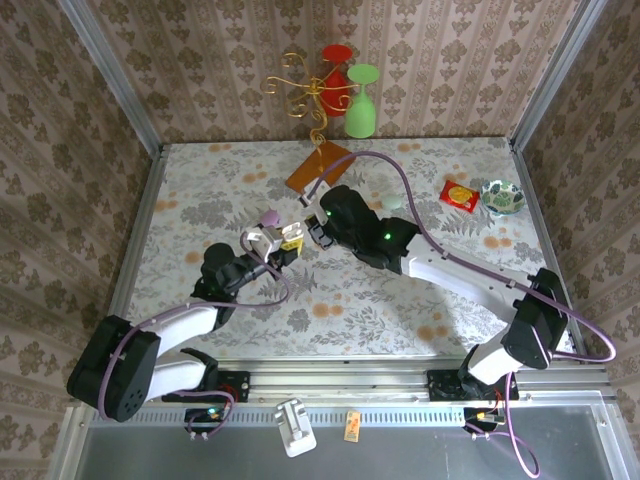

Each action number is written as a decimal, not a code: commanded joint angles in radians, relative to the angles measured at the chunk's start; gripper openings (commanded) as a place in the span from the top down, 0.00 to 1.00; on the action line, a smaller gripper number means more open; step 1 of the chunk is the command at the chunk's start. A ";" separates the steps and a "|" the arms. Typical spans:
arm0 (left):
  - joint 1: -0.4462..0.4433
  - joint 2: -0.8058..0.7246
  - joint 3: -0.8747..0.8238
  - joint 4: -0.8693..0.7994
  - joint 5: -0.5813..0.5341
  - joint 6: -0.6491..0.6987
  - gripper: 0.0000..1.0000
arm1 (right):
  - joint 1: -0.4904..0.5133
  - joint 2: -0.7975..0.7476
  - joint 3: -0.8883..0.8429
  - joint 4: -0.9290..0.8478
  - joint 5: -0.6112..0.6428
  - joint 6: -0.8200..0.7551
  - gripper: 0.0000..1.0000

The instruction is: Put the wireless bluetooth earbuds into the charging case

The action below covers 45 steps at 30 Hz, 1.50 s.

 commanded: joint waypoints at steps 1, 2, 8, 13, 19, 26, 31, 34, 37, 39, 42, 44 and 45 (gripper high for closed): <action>0.006 0.005 0.020 0.018 0.054 -0.031 1.00 | 0.024 -0.015 -0.002 0.049 -0.010 -0.064 0.81; 0.008 0.005 0.022 0.017 0.062 -0.037 1.00 | 0.029 -0.009 0.004 0.050 -0.018 -0.071 0.81; 0.010 -0.004 0.026 0.003 0.112 -0.053 1.00 | 0.049 0.018 0.033 0.050 -0.037 -0.112 0.82; 0.010 -0.011 0.034 -0.009 0.146 -0.071 1.00 | 0.053 0.030 0.035 0.056 -0.066 -0.124 0.83; 0.010 -0.011 0.037 -0.009 0.156 -0.083 1.00 | 0.057 0.034 0.034 0.063 -0.101 -0.123 0.83; 0.011 -0.015 0.049 -0.010 0.161 -0.098 1.00 | 0.059 0.042 0.030 0.053 -0.116 -0.139 0.83; 0.015 -0.017 0.057 -0.012 0.166 -0.110 1.00 | 0.064 0.041 0.021 0.034 -0.107 -0.172 0.83; 0.014 -0.015 0.062 -0.017 0.169 -0.111 1.00 | 0.067 0.033 0.015 0.026 -0.110 -0.205 0.83; 0.016 -0.015 0.065 -0.016 0.171 -0.115 1.00 | 0.068 0.022 0.006 0.022 -0.120 -0.232 0.82; 0.017 -0.014 0.067 -0.016 0.172 -0.118 1.00 | 0.068 0.015 -0.005 0.021 -0.121 -0.253 0.82; 0.016 -0.012 0.066 -0.011 0.175 -0.125 1.00 | 0.069 0.004 -0.019 0.023 -0.112 -0.276 0.82; 0.016 -0.011 0.066 -0.008 0.178 -0.128 1.00 | 0.069 -0.003 -0.023 0.025 -0.108 -0.286 0.82; 0.016 -0.009 0.068 -0.006 0.179 -0.128 1.00 | 0.068 -0.003 -0.025 0.025 -0.107 -0.292 0.82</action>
